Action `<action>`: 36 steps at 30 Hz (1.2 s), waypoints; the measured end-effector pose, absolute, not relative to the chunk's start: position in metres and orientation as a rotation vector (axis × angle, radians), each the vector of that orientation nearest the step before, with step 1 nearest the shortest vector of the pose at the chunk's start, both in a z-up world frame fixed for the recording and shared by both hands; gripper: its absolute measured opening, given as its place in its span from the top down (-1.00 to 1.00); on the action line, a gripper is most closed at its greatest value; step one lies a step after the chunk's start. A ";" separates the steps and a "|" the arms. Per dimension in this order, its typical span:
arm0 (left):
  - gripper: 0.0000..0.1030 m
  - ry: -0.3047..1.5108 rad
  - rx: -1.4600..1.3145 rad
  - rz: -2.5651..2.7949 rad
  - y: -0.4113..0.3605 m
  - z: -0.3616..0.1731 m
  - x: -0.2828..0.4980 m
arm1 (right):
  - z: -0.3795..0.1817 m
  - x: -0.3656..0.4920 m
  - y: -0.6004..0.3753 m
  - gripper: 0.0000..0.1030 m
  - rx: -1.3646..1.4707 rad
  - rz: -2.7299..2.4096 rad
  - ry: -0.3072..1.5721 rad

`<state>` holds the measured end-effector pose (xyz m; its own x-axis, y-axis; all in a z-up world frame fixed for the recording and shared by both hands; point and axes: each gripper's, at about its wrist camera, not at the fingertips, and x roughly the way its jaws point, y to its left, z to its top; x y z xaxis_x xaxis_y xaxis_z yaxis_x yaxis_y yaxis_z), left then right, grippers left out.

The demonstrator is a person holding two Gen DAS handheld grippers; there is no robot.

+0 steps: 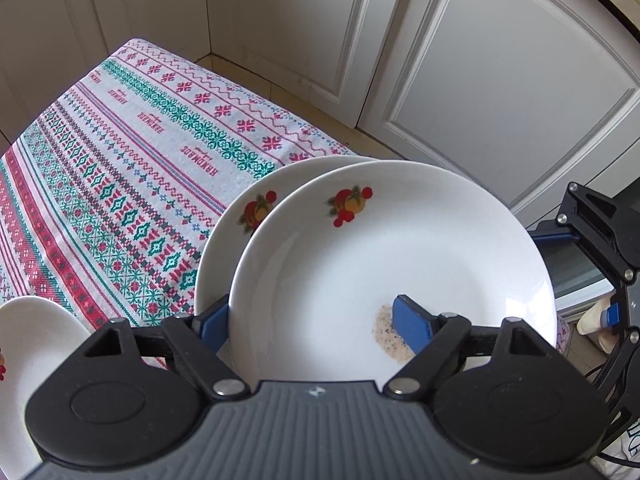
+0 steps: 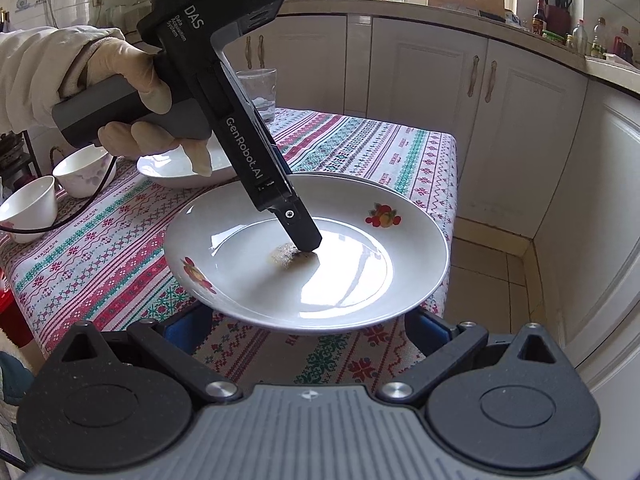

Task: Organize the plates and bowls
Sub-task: 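Lower the stained plate onto the shallow plate and open the left gripper, then withdraw the left gripper from the stacked plates toward the center plate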

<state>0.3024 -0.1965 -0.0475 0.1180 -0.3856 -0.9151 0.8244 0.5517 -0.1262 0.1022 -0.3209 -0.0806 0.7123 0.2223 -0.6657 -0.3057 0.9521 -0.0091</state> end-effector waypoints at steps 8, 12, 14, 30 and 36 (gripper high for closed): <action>-0.66 1.133 0.511 -0.907 -0.201 -0.048 0.300 | -0.078 0.099 -0.323 -1.00 -0.110 0.287 0.708; -0.69 1.086 0.577 -0.893 -0.206 -0.046 0.294 | -0.076 0.097 -0.323 -1.00 -0.118 0.290 0.698; -0.69 1.073 0.586 -0.889 -0.205 -0.044 0.293 | -0.075 0.097 -0.322 -1.00 -0.118 0.290 0.697; -0.73 0.994 0.542 -0.869 -0.183 -0.028 0.279 | -0.076 0.094 -0.317 -1.00 -0.133 0.282 0.681; -0.73 0.908 0.488 -0.820 -0.158 -0.011 0.259 | -0.071 0.085 -0.308 -1.00 -0.145 0.281 0.667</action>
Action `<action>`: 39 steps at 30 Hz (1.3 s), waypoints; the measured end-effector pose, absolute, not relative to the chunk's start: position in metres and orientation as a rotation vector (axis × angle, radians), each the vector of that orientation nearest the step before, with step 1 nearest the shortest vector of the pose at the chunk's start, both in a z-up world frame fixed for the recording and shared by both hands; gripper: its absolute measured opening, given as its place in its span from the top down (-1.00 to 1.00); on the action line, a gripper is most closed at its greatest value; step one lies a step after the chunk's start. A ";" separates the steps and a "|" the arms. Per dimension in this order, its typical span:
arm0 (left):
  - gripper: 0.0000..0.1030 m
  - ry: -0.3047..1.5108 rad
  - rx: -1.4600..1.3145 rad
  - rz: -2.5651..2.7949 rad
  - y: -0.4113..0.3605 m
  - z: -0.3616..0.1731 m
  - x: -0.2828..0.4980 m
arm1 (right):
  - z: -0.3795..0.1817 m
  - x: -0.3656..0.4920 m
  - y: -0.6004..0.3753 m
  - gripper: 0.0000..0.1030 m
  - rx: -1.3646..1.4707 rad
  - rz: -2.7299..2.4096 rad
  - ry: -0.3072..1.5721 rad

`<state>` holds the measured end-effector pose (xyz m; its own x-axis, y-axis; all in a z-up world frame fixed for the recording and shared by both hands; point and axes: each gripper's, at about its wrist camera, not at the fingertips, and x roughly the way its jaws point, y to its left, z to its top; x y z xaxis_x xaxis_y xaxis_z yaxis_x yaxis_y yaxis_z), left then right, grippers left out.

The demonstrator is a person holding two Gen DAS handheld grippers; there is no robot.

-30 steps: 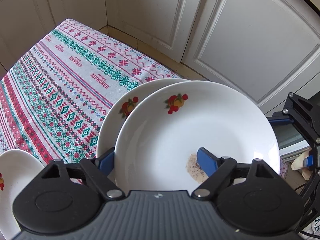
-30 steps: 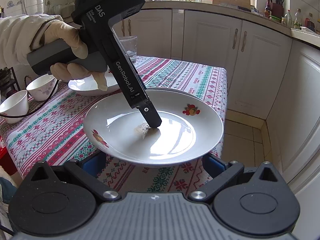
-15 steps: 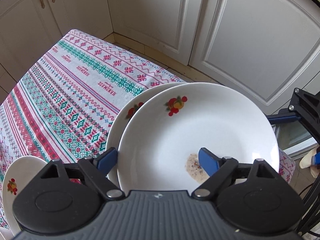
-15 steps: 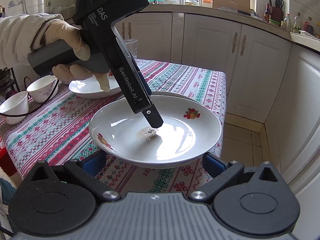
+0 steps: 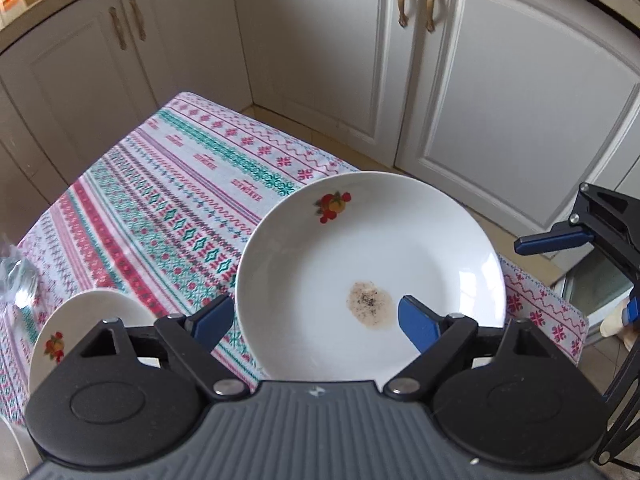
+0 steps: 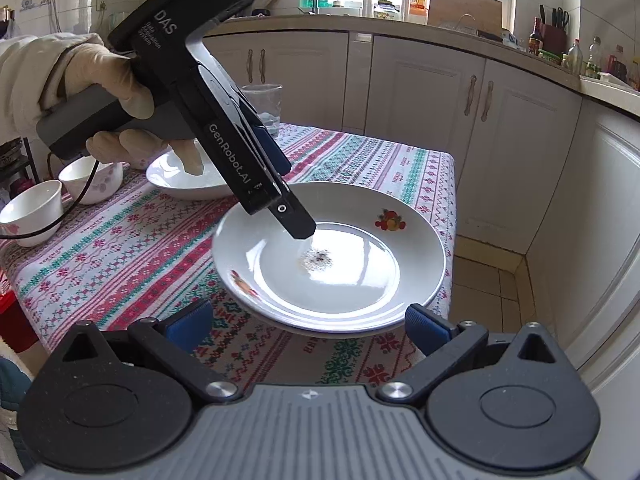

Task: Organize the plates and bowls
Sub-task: 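Withdraw the left gripper from the stacked plates toward the center plate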

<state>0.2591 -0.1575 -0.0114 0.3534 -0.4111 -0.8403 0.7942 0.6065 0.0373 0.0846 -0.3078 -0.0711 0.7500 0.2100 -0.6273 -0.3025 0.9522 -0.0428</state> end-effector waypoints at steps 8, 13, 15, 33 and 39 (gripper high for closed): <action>-0.78 0.783 0.389 -0.682 -0.116 0.003 0.204 | -0.063 0.064 -0.297 -1.00 -0.144 0.266 0.640; -0.87 0.711 0.318 -0.509 -0.091 -0.006 0.171 | -0.057 0.055 -0.287 -1.00 -0.149 0.265 0.620; -0.87 0.678 0.306 -0.414 -0.083 -0.016 0.162 | -0.056 0.053 -0.282 -1.00 -0.152 0.273 0.616; -0.87 0.711 0.065 -0.136 -0.037 -0.081 0.193 | -0.038 0.086 -0.257 -1.00 -0.230 0.347 0.641; -0.95 0.718 0.023 -0.126 -0.034 -0.093 0.202 | -0.025 0.122 -0.246 -1.00 -0.310 0.391 0.660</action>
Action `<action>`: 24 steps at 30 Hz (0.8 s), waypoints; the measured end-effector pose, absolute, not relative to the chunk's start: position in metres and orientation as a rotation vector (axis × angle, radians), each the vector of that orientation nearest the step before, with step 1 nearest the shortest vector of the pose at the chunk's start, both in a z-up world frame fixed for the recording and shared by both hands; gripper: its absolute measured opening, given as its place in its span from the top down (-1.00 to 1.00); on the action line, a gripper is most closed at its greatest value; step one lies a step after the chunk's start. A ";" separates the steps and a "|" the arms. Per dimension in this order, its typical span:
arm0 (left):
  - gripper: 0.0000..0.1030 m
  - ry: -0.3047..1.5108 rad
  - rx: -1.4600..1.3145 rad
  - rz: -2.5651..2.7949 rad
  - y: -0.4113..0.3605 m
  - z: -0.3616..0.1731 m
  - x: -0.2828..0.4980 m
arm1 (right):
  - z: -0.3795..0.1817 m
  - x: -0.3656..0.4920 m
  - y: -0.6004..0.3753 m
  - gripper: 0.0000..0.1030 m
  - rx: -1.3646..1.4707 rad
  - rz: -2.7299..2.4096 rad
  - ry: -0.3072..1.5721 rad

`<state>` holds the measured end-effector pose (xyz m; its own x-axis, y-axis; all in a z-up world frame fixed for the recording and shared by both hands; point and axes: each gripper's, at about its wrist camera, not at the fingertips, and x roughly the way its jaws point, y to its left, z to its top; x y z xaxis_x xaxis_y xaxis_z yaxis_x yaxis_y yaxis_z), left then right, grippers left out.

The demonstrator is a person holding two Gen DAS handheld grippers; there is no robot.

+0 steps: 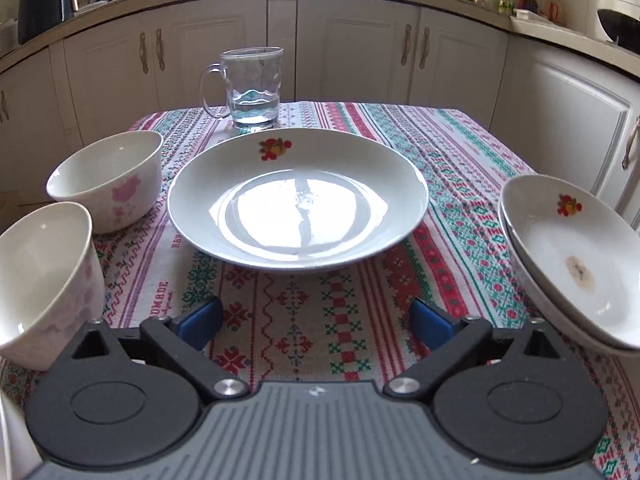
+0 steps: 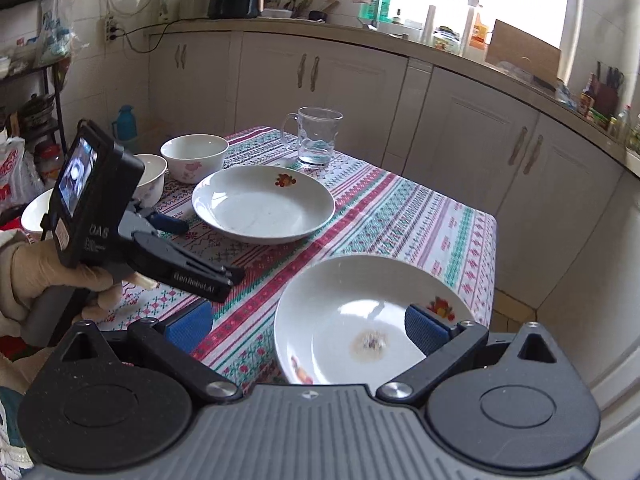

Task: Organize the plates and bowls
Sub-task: 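Withdraw the left gripper from the stacked plates toward the center plate, then reach the right gripper to the rim of the center flowered plate and close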

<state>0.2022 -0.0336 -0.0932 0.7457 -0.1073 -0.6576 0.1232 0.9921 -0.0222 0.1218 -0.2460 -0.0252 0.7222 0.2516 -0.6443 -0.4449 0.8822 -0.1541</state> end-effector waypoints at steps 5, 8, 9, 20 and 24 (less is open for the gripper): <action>-1.00 0.713 0.036 -0.132 -0.034 -0.095 0.210 | -0.018 0.149 -0.239 -1.00 -0.355 0.434 0.673; -1.00 0.714 0.032 -0.129 -0.033 -0.095 0.214 | -0.013 0.165 -0.234 -1.00 -0.375 0.467 0.683; -1.00 0.715 0.032 -0.129 -0.033 -0.095 0.216 | -0.011 0.170 -0.233 -1.00 -0.381 0.480 0.686; -1.00 0.713 0.015 -0.077 -0.029 -0.095 0.228 | -0.007 0.249 -0.216 -1.00 -0.428 0.638 0.781; -1.00 0.711 0.013 -0.076 -0.028 -0.095 0.232 | -0.012 0.281 -0.210 -1.00 -0.433 0.679 0.823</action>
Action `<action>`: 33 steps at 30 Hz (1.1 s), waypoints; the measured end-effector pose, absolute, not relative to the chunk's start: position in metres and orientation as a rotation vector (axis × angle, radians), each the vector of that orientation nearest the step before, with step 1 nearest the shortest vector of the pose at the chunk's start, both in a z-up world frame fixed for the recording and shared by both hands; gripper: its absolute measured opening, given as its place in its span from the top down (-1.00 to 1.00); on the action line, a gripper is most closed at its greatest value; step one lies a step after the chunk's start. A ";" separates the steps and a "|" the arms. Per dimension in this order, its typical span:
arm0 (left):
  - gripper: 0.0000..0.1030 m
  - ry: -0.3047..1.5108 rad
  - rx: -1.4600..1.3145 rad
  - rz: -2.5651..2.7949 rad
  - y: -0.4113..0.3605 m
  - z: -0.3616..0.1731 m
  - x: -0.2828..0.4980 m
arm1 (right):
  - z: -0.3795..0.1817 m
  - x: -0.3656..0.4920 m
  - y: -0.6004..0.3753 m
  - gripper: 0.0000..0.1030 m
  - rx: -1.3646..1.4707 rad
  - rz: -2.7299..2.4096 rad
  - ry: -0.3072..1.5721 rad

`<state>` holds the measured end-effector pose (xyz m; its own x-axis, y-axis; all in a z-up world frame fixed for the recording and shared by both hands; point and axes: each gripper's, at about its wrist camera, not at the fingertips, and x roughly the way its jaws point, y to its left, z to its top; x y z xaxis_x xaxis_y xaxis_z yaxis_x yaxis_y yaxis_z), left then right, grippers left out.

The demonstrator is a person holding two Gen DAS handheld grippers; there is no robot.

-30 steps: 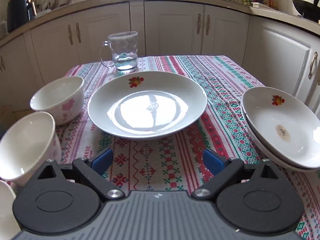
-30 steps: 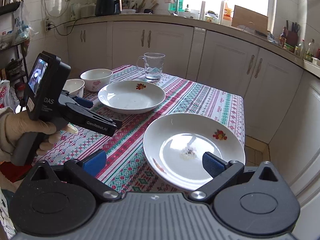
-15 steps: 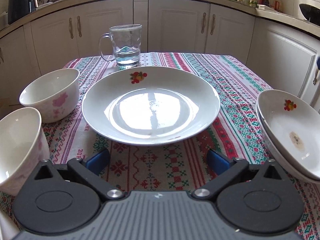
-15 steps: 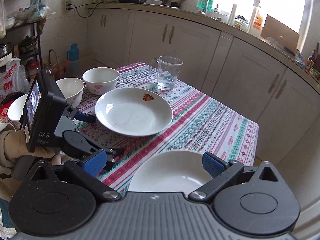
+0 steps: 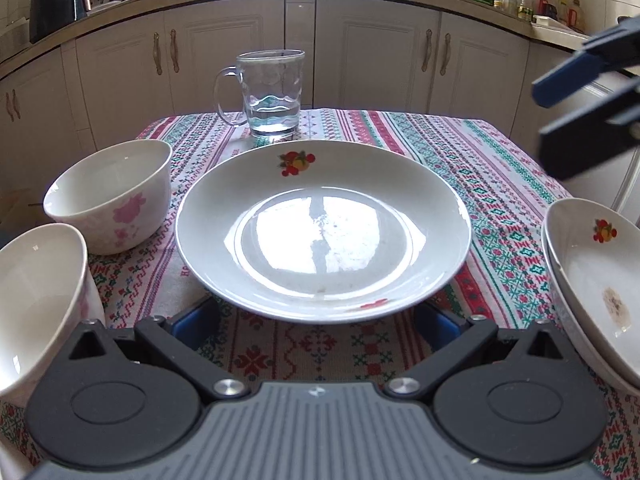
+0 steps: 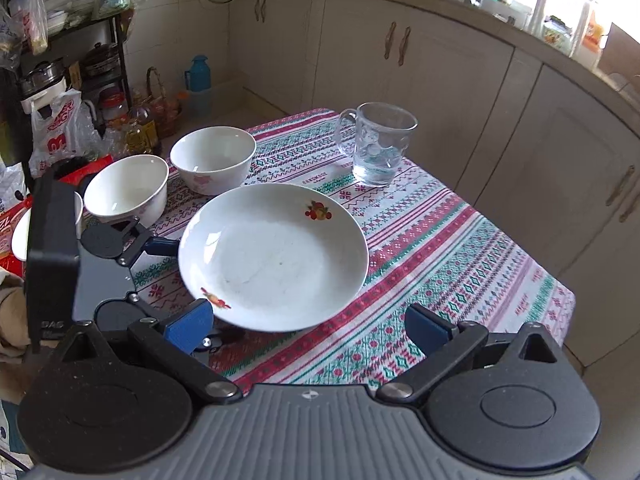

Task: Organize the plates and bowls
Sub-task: 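Reach the right gripper to the rim of the center flowered plate and close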

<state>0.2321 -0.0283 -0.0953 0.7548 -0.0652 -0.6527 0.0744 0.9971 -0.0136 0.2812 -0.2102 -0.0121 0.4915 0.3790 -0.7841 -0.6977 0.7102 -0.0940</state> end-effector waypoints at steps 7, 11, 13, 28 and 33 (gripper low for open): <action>-0.99 0.710 0.009 -0.065 -0.028 -0.095 0.234 | -0.027 0.330 -0.188 -1.00 -0.475 0.777 0.887; -0.99 0.708 0.009 -0.066 -0.028 -0.095 0.234 | -0.039 0.361 -0.175 -1.00 -0.472 0.831 0.922; -0.99 0.707 0.010 -0.066 -0.028 -0.095 0.234 | -0.045 0.375 -0.169 -1.00 -0.461 0.850 0.937; -1.00 0.708 0.008 -0.069 -0.029 -0.095 0.234 | -0.089 0.446 -0.146 -0.68 -0.357 0.936 1.039; -1.00 0.708 0.009 -0.068 -0.029 -0.095 0.235 | -0.095 0.458 -0.150 -0.59 -0.286 0.994 1.095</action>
